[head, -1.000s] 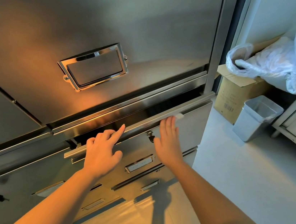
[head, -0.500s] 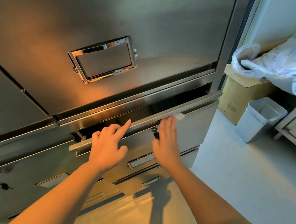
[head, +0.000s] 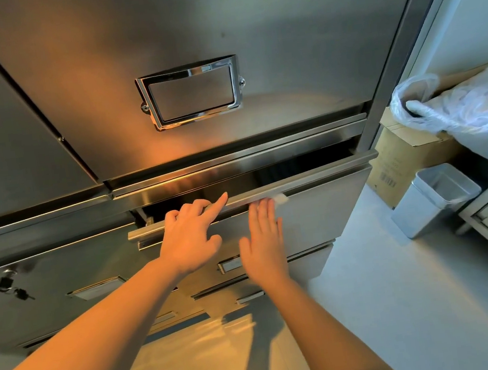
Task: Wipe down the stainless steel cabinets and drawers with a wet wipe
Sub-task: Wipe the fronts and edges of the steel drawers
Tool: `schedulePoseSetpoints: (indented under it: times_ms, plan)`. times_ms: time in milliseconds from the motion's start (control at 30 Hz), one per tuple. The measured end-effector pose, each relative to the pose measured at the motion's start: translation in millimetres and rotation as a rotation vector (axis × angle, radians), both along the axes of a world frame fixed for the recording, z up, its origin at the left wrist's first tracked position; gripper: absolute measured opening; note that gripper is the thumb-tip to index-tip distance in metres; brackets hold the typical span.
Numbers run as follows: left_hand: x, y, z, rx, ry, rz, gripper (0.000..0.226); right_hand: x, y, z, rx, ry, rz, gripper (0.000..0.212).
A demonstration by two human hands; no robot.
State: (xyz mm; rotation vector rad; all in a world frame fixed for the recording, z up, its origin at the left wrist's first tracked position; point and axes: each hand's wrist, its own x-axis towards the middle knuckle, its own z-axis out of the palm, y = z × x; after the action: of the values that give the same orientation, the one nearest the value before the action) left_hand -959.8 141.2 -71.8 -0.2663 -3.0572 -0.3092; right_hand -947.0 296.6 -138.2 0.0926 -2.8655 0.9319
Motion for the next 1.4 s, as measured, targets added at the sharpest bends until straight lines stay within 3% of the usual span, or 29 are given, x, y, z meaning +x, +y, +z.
schedulePoseSetpoints:
  times_ms: [100,233,367,600,733,900,1067,1200,1400]
  plan:
    - [0,0,0,0.006,-0.001,0.002,0.074,-4,14,-1,-0.027,0.080,-0.026,0.054]
    - [1,-1,0,0.002,-0.001,-0.002,0.074,-21,41,9,-0.314,0.172,-0.355,0.039]
    - [2,0,1,0.008,-0.001,-0.010,0.074,-40,54,22,-0.353,0.228,-0.470,0.017]
    - [4,1,3,0.022,-0.004,-0.005,0.074,-19,77,23,-0.475,0.196,-0.665,0.011]
    - [5,1,1,0.015,0.007,-0.008,0.073,-17,56,45,-0.515,0.342,-0.469,0.011]
    - [5,3,2,0.044,0.014,0.002,0.071,-19,6,61,-0.867,0.144,-0.362,0.006]
    - [5,2,3,0.042,0.018,-0.010,0.068,-8,-23,53,-0.791,-0.022,-0.106,0.014]
    - [4,3,3,0.053,0.003,0.007,0.071,-22,26,57,-0.861,-0.022,-0.189,0.010]
    - [2,3,4,0.057,0.003,0.022,0.069,-65,144,63,-0.769,0.155,-0.468,0.008]
